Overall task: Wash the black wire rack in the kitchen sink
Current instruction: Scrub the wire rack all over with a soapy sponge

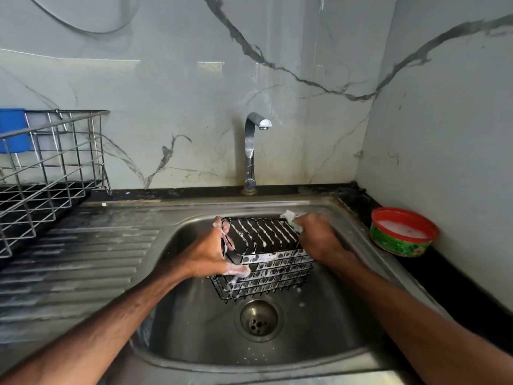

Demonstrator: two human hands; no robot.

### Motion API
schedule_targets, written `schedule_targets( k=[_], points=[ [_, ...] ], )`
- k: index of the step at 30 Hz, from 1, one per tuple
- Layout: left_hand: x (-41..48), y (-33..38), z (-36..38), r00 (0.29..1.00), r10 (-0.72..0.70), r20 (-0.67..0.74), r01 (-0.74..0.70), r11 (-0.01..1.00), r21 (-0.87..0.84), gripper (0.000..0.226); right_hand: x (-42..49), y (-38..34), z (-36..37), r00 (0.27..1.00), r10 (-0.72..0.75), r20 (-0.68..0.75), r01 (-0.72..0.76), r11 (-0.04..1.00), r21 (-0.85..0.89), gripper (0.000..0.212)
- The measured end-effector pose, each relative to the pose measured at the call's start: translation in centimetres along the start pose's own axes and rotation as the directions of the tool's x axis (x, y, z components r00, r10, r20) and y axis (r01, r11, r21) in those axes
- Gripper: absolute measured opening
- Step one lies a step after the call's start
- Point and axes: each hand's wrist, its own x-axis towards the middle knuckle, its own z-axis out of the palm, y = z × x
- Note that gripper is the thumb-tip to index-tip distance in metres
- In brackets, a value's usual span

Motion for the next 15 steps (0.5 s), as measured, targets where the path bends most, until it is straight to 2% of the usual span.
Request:
schedule_targets(
  k=[2,6,8,10,12,15],
  points=[
    [0.1,-0.1,0.0,1.0,-0.003,-0.008,0.003,1.0,-0.008,0.107,-0.7,-3.0,0.2,0.998,-0.059,0.032,0.059,0.998,0.012,0.044],
    [-0.2,0.4,-0.2,1.0,0.023,0.008,-0.023,1.0,0.005,0.139,-3.3,-8.7,1.1,0.964,-0.258,0.061,0.257,0.966,0.027,0.044],
    [0.0,0.3,-0.2,0.998,0.058,0.004,-0.058,0.998,0.006,0.131,-4.1,-9.8,1.3,0.923,-0.37,0.111,0.369,0.929,0.029,0.042],
    [0.0,0.2,-0.2,0.997,0.08,-0.016,-0.08,0.997,-0.004,0.118,-3.7,-9.6,1.6,0.892,-0.437,0.115,0.436,0.899,0.03,0.049],
    [0.0,0.4,-0.2,0.998,0.069,-0.015,-0.069,0.998,-0.007,0.12,-2.5,-8.4,1.8,0.908,-0.406,0.1,0.405,0.914,0.03,0.057],
    [-0.3,0.3,-0.2,1.0,0.009,0.006,-0.009,1.0,-0.006,0.126,-0.5,-5.2,1.4,0.961,-0.243,0.135,0.237,0.97,0.059,0.046]
  ],
)
